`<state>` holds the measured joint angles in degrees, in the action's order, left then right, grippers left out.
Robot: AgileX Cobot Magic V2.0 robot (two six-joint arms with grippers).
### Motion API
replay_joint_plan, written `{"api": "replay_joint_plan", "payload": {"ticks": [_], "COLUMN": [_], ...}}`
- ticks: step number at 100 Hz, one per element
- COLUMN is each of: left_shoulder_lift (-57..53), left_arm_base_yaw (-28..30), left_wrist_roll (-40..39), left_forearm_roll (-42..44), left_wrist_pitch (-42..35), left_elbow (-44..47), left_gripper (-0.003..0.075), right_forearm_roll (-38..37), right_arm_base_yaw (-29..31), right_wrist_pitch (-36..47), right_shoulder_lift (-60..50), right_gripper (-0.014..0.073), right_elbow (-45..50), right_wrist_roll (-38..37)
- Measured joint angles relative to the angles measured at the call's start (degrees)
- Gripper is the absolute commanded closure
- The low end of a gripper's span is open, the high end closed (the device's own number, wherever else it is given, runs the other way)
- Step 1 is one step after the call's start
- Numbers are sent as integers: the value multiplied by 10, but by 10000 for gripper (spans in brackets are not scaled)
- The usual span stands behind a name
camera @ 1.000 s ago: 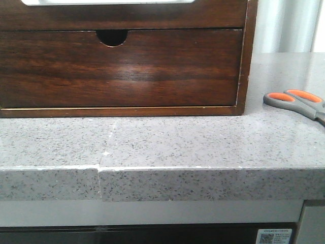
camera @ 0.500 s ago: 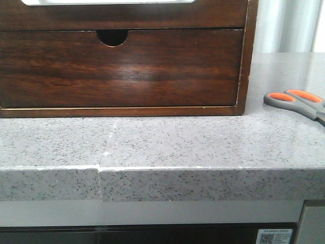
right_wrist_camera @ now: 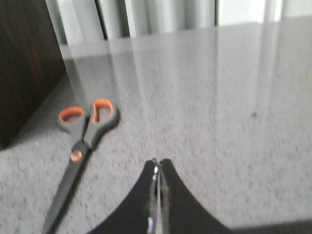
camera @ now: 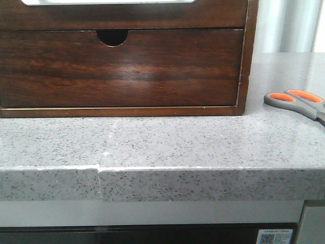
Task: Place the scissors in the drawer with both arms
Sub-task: 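Raise the left gripper to the white drawer handle and grasp it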
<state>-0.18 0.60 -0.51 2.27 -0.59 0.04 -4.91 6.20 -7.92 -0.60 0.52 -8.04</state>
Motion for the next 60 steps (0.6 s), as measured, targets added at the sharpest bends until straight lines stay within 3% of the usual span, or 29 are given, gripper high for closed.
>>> {"api": "replay_joint_plan", "payload": {"ticks": [27, 44, 60], "left_shoulder_lift": [0, 0, 0], "left_arm_base_yaw": [0, 0, 0], "left_wrist_roll": [0, 0, 0], "left_forearm_roll": [-1, -56, -79], "left_wrist_pitch": [-63, -67, -36], "left_elbow": [0, -1, -31], "left_gripper": [742, 742, 742], "right_forearm_roll": [-12, -12, -12], "right_arm_base_yaw": [0, 0, 0], "right_wrist_pitch": [119, 112, 52], "right_shoulder_lift": [0, 0, 7], "right_gripper": [662, 662, 662], "right_elbow": [0, 0, -12], "right_wrist_roll": [0, 0, 0]}}
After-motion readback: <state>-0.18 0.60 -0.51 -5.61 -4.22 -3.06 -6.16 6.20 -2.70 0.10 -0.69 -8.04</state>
